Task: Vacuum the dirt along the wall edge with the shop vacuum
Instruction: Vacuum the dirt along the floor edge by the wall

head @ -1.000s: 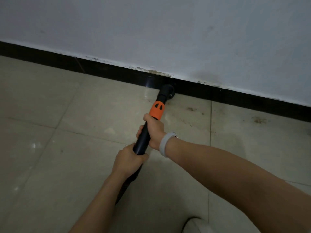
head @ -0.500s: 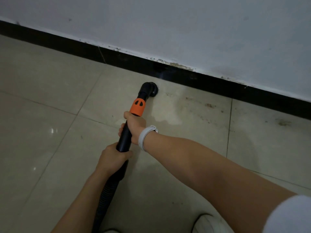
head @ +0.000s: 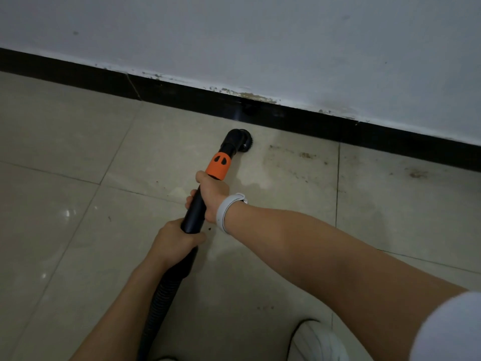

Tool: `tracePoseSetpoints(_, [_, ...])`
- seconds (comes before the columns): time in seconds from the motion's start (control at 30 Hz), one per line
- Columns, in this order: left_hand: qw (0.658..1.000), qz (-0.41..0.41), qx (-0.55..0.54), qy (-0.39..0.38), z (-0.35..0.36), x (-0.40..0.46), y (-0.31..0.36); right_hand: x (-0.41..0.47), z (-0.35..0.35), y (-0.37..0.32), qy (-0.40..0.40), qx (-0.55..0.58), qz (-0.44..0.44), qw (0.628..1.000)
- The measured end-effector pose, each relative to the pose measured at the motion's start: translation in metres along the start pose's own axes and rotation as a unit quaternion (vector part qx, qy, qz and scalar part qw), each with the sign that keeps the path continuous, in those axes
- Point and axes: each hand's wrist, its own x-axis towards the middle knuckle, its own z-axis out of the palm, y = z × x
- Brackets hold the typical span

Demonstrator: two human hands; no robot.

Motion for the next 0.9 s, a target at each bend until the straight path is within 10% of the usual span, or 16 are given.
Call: tracePoseSetpoints(0.9, [0.985,0.062,0.081,-0.139,0.089,-0.002,0.059,-0.013,-0.124,-0.021,0.103,0.11,-0.029,0.988])
